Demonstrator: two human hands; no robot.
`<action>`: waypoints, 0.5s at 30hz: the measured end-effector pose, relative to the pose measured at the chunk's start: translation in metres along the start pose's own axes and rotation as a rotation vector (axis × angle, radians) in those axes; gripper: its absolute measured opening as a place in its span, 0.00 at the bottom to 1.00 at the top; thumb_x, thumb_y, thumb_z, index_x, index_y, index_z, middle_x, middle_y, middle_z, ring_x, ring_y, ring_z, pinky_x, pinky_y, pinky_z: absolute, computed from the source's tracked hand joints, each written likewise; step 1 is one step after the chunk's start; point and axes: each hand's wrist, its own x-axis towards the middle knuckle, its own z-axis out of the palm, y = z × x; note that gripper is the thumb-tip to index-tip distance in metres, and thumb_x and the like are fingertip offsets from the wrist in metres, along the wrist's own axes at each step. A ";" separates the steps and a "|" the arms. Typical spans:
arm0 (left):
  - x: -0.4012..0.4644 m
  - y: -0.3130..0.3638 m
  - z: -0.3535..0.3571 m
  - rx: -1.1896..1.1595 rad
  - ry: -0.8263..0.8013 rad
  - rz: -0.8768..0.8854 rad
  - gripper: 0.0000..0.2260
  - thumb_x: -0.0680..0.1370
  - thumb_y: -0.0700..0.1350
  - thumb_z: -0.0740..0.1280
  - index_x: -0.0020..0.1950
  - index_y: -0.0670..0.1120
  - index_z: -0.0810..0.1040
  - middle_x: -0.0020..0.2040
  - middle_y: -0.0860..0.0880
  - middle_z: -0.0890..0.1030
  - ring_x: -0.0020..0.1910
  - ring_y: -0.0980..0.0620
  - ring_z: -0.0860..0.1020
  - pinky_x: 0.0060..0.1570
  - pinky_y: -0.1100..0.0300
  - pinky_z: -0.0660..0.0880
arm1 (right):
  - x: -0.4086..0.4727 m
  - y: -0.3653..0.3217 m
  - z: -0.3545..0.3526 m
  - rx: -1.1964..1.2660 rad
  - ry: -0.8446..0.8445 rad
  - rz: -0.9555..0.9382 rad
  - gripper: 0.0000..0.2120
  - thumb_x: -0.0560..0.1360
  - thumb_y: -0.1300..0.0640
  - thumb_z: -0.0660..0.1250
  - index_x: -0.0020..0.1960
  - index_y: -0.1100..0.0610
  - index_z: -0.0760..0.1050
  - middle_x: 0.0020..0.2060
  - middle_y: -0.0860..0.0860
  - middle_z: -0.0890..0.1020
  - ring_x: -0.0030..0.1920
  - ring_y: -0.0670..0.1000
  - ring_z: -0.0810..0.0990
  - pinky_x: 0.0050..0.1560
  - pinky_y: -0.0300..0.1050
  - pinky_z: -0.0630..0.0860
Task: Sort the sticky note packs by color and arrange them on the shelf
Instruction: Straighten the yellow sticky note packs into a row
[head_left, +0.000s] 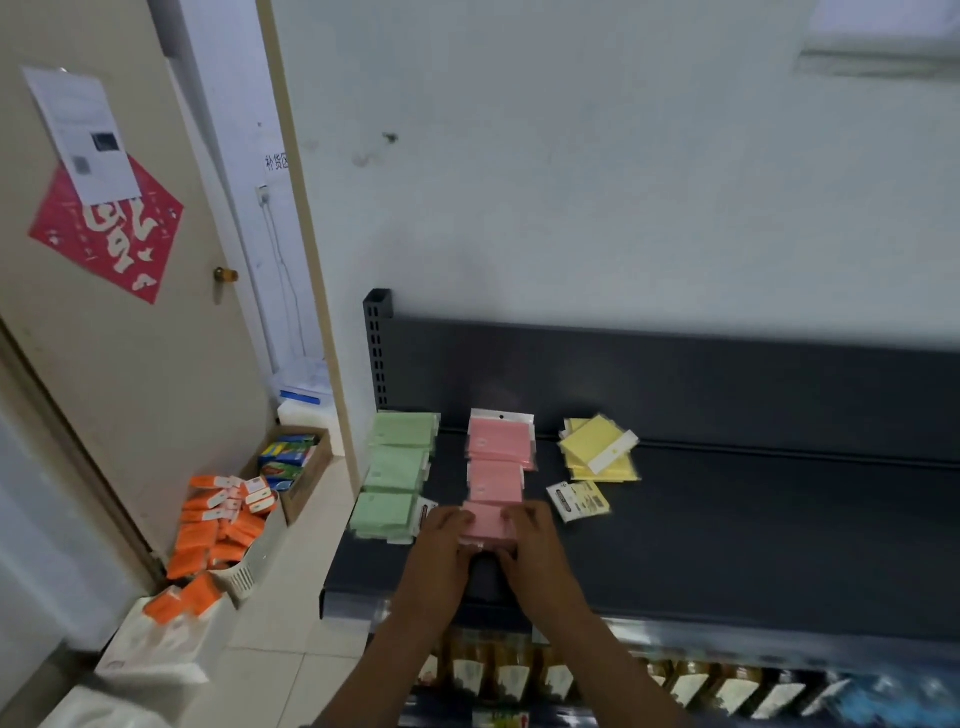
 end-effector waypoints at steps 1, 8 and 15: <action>0.002 -0.001 -0.001 0.000 -0.006 0.000 0.16 0.79 0.39 0.69 0.66 0.45 0.77 0.67 0.45 0.74 0.66 0.46 0.74 0.65 0.56 0.72 | -0.002 -0.001 0.000 0.023 0.003 0.009 0.18 0.78 0.64 0.65 0.67 0.54 0.70 0.59 0.43 0.67 0.58 0.45 0.73 0.59 0.28 0.70; 0.001 -0.008 0.005 -0.035 -0.016 -0.029 0.20 0.77 0.34 0.66 0.68 0.46 0.76 0.62 0.52 0.72 0.59 0.56 0.74 0.66 0.62 0.71 | -0.002 0.004 0.005 -0.020 -0.008 0.051 0.20 0.78 0.62 0.67 0.68 0.55 0.70 0.62 0.42 0.63 0.58 0.39 0.68 0.62 0.25 0.65; 0.011 0.012 0.005 -0.186 0.041 -0.091 0.15 0.80 0.37 0.65 0.61 0.55 0.70 0.53 0.60 0.72 0.49 0.63 0.72 0.43 0.81 0.66 | 0.007 -0.002 0.002 0.085 0.107 0.122 0.24 0.74 0.52 0.66 0.69 0.44 0.66 0.61 0.43 0.72 0.61 0.38 0.71 0.57 0.28 0.69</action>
